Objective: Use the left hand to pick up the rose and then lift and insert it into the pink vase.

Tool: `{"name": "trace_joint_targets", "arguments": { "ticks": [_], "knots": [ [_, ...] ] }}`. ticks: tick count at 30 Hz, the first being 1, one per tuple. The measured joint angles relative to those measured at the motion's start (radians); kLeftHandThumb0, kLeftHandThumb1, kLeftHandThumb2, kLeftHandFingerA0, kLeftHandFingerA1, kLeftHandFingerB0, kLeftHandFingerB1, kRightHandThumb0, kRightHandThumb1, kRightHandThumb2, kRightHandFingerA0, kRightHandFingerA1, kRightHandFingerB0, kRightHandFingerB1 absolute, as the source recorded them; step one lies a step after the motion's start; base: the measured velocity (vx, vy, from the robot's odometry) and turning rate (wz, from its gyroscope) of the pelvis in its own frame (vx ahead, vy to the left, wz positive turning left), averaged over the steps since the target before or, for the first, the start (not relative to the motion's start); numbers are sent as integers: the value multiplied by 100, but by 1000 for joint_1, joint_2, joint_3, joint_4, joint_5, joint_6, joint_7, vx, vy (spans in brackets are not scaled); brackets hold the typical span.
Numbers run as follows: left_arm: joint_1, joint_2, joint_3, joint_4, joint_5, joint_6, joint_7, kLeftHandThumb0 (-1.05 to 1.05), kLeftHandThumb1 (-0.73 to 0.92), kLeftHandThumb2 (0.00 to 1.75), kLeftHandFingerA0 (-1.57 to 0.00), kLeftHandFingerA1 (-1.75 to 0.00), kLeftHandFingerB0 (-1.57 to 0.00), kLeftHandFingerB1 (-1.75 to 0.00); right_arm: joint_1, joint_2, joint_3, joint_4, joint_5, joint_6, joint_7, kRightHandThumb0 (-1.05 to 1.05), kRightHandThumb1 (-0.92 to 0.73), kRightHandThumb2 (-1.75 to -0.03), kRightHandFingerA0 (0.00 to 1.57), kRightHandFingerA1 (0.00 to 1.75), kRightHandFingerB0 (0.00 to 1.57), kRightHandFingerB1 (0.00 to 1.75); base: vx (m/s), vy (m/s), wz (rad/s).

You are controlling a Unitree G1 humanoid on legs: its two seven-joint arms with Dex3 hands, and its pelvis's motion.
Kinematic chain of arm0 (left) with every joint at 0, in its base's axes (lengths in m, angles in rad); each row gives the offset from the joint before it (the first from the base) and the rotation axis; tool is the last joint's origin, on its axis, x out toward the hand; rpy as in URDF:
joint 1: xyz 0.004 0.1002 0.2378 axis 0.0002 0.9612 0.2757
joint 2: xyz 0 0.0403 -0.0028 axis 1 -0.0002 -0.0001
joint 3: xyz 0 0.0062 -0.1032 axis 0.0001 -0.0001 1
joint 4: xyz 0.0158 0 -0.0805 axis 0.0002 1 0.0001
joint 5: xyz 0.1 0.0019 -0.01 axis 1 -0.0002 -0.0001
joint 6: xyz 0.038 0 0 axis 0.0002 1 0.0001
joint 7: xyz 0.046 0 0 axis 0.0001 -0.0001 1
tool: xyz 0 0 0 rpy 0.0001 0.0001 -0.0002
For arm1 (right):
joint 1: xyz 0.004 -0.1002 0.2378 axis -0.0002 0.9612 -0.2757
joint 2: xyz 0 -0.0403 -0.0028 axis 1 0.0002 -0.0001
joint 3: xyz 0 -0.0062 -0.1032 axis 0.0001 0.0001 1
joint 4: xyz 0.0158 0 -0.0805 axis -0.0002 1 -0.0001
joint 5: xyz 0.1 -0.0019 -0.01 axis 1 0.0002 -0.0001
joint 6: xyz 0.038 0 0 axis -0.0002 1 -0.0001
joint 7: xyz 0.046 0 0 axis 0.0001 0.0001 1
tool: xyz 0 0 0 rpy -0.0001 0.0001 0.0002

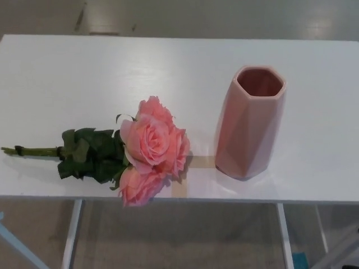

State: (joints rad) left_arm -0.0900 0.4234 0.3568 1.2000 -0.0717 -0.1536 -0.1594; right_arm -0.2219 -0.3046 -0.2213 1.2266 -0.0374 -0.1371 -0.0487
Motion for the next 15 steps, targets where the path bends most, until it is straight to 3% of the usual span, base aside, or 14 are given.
{"name": "trace_joint_targets", "arguments": {
  "ticks": [8, 9, 10, 11, 12, 14, 15],
  "knots": [
    [23, 0, -6, 12, -11, -48, -30, -32, 49, 55, -40, -35, -25, -30, 3, 1, -3, 17, 10, -21, -2, -34, -56, -56, 66, 48, 49, 41, 0, 0, 0],
    [28, 0, -7, 12, -12, -56, -35, -40, 42, 61, -27, -37, -17, -33, 6, 1, -3, 18, 10, -23, -2, -34, -56, -56, 66, 48, 49, 41, 0, 0, 0],
    [32, 0, -9, 11, -13, -63, -41, -23, 32, 86, -7, -49, -6, -49, 8, 1, -2, 18, 10, -25, -3, -34, -56, -56, 66, 48, 49, 41, 0, 0, 0],
    [43, 0, -17, 3, -13, -76, -51, -23, 32, 86, -7, -49, -6, -49, 13, 2, -1, 18, 10, -28, -3, -34, -56, -56, 66, 48, 49, 41, 0, 0, 0],
    [63, 0, -35, -27, -11, -96, -67, -46, 42, 62, -18, -35, -13, -32, 19, 2, 1, 18, 10, -32, -3, -34, -56, -56, 66, 48, 49, 41, 0, 0, 0],
    [96, 1, -64, -81, -8, -127, -93, -44, 46, 55, -21, -31, -15, -27, 28, 3, 4, 18, 9, -37, -3, -34, -56, -56, 66, 48, 49, 41, 0, 0, 0],
    [117, 2, -82, -119, -7, -146, -112, -28, 29, 85, 0, -47, 0, -46, 32, 3, 6, 19, 9, -40, -3, -34, -56, -56, 66, 48, 49, 41, 0, 0, 0]
  ]
}}
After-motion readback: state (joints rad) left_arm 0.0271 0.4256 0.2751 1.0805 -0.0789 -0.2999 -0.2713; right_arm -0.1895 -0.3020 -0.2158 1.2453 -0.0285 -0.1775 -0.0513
